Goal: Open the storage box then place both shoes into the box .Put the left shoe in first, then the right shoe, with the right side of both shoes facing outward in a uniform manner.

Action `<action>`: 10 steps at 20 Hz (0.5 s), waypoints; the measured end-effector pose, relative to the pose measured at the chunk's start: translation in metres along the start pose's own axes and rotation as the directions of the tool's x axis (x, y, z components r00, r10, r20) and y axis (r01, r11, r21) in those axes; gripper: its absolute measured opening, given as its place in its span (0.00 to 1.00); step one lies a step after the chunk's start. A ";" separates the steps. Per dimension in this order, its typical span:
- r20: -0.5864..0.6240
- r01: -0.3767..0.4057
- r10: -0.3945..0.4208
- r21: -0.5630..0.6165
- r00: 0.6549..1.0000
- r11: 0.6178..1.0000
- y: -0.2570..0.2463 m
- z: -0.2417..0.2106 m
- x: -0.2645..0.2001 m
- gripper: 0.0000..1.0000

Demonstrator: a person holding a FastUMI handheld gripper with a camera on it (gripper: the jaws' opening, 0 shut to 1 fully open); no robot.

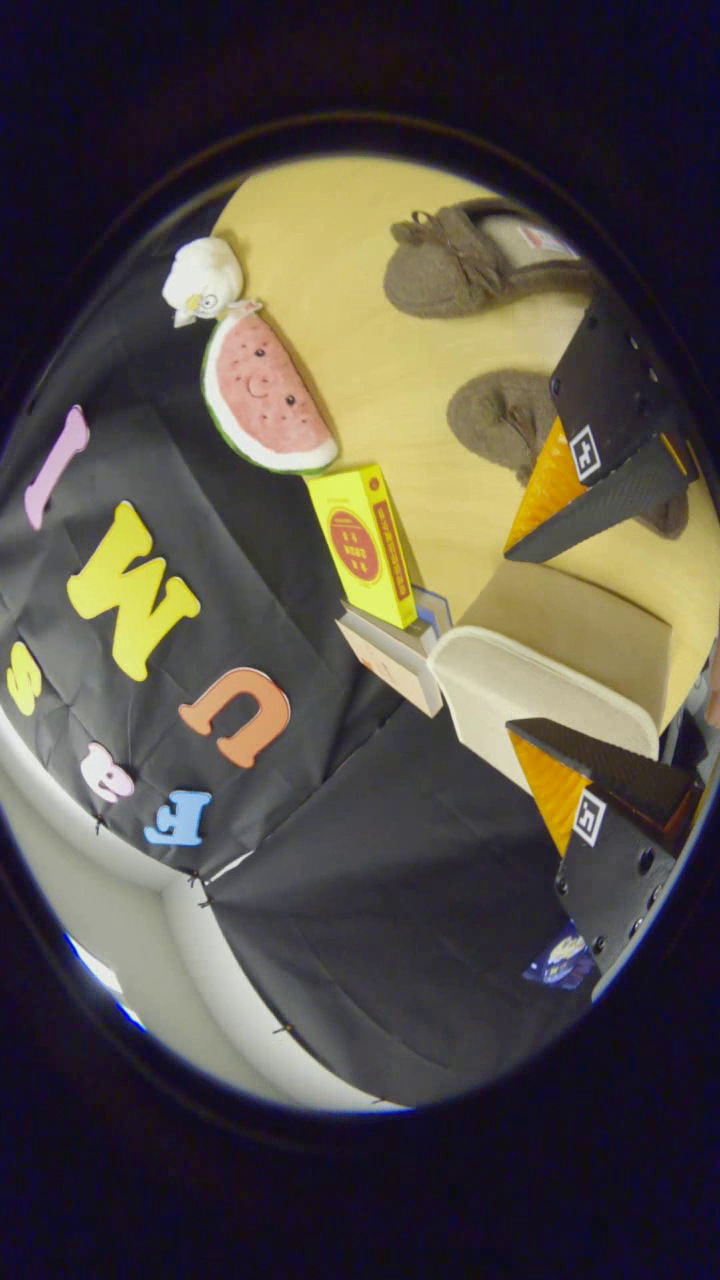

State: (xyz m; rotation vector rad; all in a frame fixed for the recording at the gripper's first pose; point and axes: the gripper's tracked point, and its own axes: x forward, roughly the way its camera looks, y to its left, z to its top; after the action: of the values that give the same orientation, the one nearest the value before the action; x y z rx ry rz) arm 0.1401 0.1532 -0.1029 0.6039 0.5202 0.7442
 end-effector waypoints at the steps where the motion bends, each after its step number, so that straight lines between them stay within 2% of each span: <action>1: -0.013 -0.020 0.020 0.014 1.000 1.000 0.000 -0.002 0.005 0.95; 7: -0.111 -0.130 0.144 0.118 0.983 0.984 0.019 -0.027 0.039 0.95; 10: -0.131 -0.147 0.166 0.142 0.977 0.979 0.025 -0.034 0.050 0.95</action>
State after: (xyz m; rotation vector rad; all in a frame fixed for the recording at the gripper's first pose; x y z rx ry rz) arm 0.1386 0.2159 -0.1217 0.7241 0.6619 0.9124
